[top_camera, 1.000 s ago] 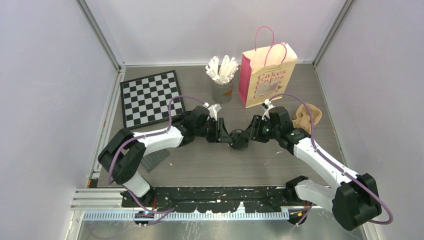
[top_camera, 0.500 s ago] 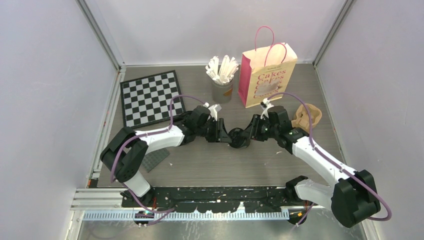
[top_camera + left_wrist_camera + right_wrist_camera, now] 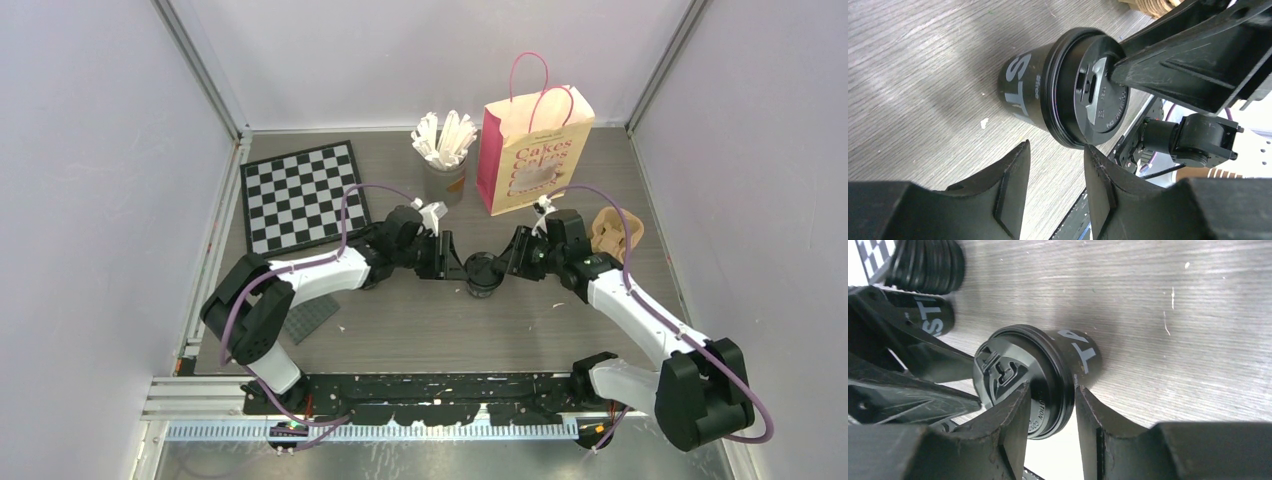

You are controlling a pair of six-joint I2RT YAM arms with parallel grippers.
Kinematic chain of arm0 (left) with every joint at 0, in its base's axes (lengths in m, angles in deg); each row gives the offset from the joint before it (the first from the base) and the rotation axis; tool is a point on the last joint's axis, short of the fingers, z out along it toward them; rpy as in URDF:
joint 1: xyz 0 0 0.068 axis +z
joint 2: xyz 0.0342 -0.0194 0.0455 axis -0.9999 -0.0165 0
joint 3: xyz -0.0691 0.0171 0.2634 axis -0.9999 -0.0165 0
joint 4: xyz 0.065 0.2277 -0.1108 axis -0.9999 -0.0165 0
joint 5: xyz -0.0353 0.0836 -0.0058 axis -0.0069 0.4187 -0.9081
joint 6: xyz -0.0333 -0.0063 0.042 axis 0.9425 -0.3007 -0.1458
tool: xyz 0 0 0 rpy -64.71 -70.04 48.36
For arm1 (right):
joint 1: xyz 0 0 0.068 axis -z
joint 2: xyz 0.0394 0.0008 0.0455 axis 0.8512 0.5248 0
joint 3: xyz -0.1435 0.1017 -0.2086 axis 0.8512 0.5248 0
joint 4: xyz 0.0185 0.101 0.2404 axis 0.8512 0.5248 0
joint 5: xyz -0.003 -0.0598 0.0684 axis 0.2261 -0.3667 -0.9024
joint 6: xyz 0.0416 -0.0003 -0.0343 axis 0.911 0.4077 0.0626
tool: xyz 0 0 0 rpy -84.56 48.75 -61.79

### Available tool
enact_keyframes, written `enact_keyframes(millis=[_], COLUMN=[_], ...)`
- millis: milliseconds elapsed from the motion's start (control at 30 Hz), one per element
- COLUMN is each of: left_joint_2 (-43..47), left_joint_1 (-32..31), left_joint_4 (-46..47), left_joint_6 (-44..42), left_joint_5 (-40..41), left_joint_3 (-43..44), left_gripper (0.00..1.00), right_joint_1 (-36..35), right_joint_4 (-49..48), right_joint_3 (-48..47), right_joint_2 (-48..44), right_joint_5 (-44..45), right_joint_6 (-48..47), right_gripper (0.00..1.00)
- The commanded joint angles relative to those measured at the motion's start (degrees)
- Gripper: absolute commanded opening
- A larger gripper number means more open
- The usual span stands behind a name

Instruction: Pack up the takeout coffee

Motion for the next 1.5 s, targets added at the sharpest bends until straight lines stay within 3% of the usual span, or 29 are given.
enact_keyframes(millis=[0, 233, 533, 700, 767, 933, 1033, 1167, 1300, 1467], left_joint_2=[1.3, 2.9, 13.1, 23.7, 27.9, 38.1, 44.5, 53.0, 62.3, 68.0], left_joint_1=[0.0, 0.0, 0.0, 0.0, 0.0, 0.0, 0.0, 0.0, 0.0, 0.0], left_joint_4=[-0.9, -6.3, -25.3, -37.7, -41.6, -49.9, -53.5, -57.2, -54.4, -51.8], left_joint_6=[-2.9, -5.0, -13.6, -18.3, -20.4, -23.9, -24.7, -24.5, -27.1, -28.0], left_joint_5=[-0.5, 0.3, 9.6, 21.6, 25.0, 35.1, 39.5, 45.1, 50.7, 50.7], left_joint_3=[3.1, 7.1, 18.1, 21.3, 21.3, 18.9, 15.4, 10.3, 2.8, 0.1], left_gripper=[0.46, 0.47, 0.56, 0.7, 0.81, 0.99, 1.0, 1.0, 1.0, 1.0], right_joint_1=[0.7, 0.9, 0.9, -0.5, -2.2, -12.2, -17.9, -19.4, -20.2, -20.8], right_joint_4=[3.4, 6.6, 12.9, 15.3, 16.2, 16.2, 18.1, 19.6, 17.9, 18.4], right_joint_3=[-0.4, -3.3, -8.1, -12.1, -13.5, -15.8, -18.2, -20.5, -20.9, -23.3], right_joint_2=[0.4, -1.0, -8.0, -8.3, -7.4, -5.3, -2.6, 1.2, 3.3, 6.7], right_joint_5=[1.7, 1.7, 4.3, 6.9, 8.7, 17.4, 24.5, 26.7, 26.4, 26.2], right_joint_6=[-1.8, -1.3, -1.5, -4.6, -5.8, -7.0, -10.2, -13.8, -16.4, -18.0], right_gripper=[0.44, 0.56, 0.86, 0.87, 0.88, 0.91, 0.92, 0.92, 0.93, 0.95])
